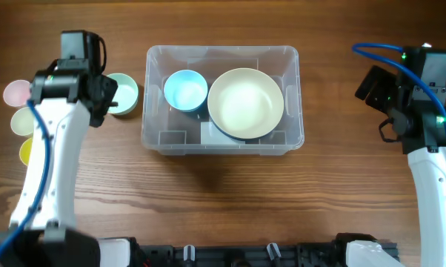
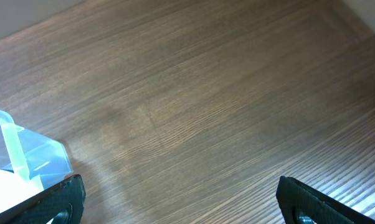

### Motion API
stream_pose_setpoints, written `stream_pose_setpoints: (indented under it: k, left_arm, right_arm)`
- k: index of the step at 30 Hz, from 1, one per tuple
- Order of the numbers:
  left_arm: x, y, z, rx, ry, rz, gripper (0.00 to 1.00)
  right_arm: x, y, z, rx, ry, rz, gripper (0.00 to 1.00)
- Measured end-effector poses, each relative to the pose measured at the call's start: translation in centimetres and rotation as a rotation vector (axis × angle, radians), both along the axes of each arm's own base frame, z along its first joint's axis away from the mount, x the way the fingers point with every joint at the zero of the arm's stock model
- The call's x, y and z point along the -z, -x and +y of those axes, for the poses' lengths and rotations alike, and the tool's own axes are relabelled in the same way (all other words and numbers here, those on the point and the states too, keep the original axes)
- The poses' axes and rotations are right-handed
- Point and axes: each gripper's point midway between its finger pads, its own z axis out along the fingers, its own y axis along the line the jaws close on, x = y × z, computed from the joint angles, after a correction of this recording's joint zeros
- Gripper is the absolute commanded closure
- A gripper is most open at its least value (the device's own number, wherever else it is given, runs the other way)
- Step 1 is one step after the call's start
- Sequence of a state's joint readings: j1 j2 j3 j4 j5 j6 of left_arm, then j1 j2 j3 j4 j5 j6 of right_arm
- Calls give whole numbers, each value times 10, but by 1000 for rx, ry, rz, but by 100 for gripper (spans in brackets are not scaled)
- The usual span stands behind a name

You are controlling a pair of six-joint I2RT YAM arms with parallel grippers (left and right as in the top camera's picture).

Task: Pack container
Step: 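Move the left gripper to the mint green bowl and grasp its rim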

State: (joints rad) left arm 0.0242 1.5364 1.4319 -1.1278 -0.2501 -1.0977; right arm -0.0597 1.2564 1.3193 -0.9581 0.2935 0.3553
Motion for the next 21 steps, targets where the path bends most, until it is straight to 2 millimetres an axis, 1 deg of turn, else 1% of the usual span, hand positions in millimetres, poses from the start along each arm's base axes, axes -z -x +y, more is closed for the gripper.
stream_pose_setpoints:
  k: [2,3,8,12,17,21]
  left_arm:
    - [17,0,6,-82,18,41,36]
    - [23,0,9,-111,24,57,34]
    - [52,2,30,-306,69,107,35]
    - [64,2,41,-398,94,118,40]
    - [76,-3,46,-442,107,121,44]
    - [93,-8,46,-485,136,139,43]
  right_arm:
    - [0,0,0,0,0,0,0]
    - [0,0,0,0,0,0,1]
    - [0,0,0,0,0,0,0]
    - [0,0,0,0,0,0,0]
    - [0,0,0,0,0,0,0]
    - [0,0,0,0,0,0,0]
